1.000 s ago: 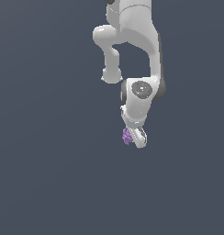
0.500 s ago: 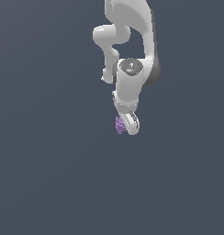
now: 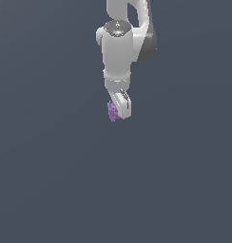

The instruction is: Pick up the object and move it to a goal position.

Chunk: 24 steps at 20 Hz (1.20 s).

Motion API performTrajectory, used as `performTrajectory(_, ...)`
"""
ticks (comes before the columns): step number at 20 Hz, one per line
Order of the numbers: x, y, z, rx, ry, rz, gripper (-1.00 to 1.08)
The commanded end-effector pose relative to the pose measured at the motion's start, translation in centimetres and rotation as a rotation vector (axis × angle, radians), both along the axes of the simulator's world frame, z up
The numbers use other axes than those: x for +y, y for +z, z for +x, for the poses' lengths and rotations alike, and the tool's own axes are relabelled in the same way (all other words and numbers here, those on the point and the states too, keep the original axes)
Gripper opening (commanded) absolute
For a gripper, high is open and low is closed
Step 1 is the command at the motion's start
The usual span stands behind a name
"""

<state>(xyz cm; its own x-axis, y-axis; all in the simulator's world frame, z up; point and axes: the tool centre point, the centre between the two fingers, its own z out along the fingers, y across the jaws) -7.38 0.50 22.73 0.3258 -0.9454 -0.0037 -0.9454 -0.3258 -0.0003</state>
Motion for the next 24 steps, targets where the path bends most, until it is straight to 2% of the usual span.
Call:
performTrajectory(1,-1.5,2.4,-1.0,0.000,0.000,0.000,-1.00)
performTrajectory(14,-7.5,12.5,-4.8,0.000,0.000,-0.003,-1.00)
performTrajectory(24,-9.1,15.3,-5.6,-0.001,0.000,-0.003,-1.00)
